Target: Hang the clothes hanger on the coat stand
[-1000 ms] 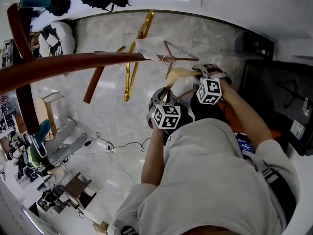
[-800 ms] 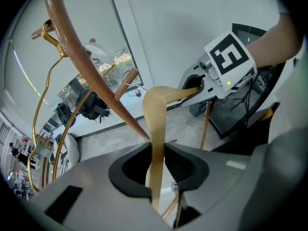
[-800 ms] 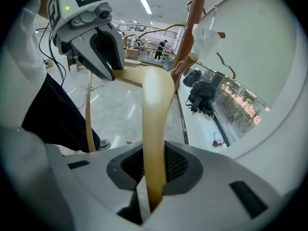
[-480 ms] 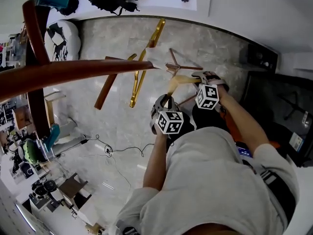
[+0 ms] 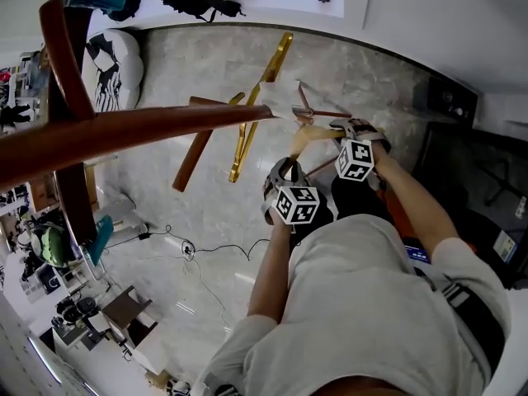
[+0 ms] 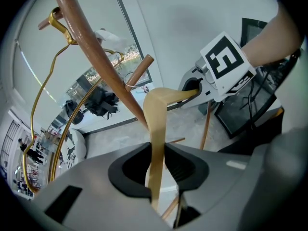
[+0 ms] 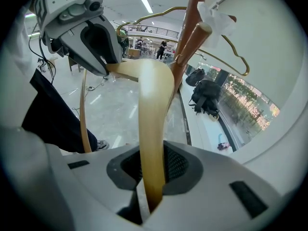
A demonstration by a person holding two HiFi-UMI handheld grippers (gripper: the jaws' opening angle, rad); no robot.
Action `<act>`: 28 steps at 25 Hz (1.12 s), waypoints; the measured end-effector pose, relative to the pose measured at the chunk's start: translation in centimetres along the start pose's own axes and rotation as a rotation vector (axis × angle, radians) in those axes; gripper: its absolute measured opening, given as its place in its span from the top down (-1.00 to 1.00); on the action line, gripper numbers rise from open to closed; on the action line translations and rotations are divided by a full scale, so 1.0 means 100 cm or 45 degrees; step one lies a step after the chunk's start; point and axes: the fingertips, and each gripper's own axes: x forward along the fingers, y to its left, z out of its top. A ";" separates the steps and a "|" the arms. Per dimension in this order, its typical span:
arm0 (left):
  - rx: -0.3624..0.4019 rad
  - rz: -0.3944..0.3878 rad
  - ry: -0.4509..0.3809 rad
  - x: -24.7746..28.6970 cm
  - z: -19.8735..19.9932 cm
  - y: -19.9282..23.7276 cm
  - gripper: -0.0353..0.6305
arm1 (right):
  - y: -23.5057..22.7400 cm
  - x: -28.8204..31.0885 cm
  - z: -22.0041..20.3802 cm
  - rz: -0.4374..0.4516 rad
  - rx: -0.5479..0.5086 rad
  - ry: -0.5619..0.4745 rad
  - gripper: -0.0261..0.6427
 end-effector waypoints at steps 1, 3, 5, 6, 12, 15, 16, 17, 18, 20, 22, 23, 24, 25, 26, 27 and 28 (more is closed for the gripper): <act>0.002 0.006 0.001 0.001 0.000 0.000 0.61 | 0.000 0.002 0.000 0.001 0.002 0.003 0.76; 0.003 0.015 0.003 0.003 -0.002 0.001 0.61 | 0.000 0.007 -0.001 0.006 0.008 0.009 0.76; -0.001 0.024 0.008 0.006 -0.005 0.001 0.61 | 0.001 0.012 -0.002 0.009 0.010 0.017 0.76; -0.002 0.027 0.011 0.007 -0.006 0.002 0.61 | 0.001 0.014 -0.002 0.008 0.008 0.022 0.76; 0.005 0.027 0.026 0.014 -0.008 0.000 0.61 | -0.001 0.020 -0.005 -0.019 0.014 0.027 0.74; 0.014 0.031 0.027 0.016 -0.008 -0.001 0.61 | -0.005 0.021 -0.006 -0.054 0.049 -0.003 0.65; 0.019 0.034 0.026 0.017 -0.008 -0.001 0.61 | -0.008 0.021 -0.007 -0.065 0.064 -0.016 0.61; 0.023 0.035 0.025 0.018 -0.007 -0.002 0.61 | -0.009 0.020 -0.007 -0.070 0.079 -0.027 0.56; 0.026 0.035 0.025 0.019 -0.007 -0.002 0.61 | -0.010 0.020 -0.008 -0.072 0.092 -0.037 0.52; 0.028 0.034 0.029 0.022 -0.009 -0.001 0.61 | -0.010 0.019 -0.009 -0.066 0.110 -0.050 0.49; 0.025 0.033 0.036 0.025 -0.011 0.000 0.61 | -0.010 0.018 -0.011 -0.065 0.118 -0.054 0.47; 0.026 0.033 0.040 0.026 -0.012 0.000 0.61 | -0.010 0.018 -0.013 -0.067 0.120 -0.054 0.47; 0.027 0.033 0.045 0.027 -0.013 0.001 0.61 | -0.010 0.016 -0.014 -0.069 0.123 -0.054 0.47; 0.027 0.033 0.048 0.027 -0.013 0.001 0.61 | -0.009 0.015 -0.015 -0.071 0.127 -0.055 0.47; 0.023 0.033 0.049 0.028 -0.013 0.002 0.62 | -0.009 0.012 -0.015 -0.072 0.130 -0.057 0.47; 0.011 0.034 0.046 0.028 -0.013 0.003 0.62 | -0.008 0.010 -0.016 -0.074 0.134 -0.058 0.47; -0.008 0.037 0.042 0.029 -0.013 0.004 0.63 | -0.006 0.007 -0.017 -0.075 0.139 -0.058 0.47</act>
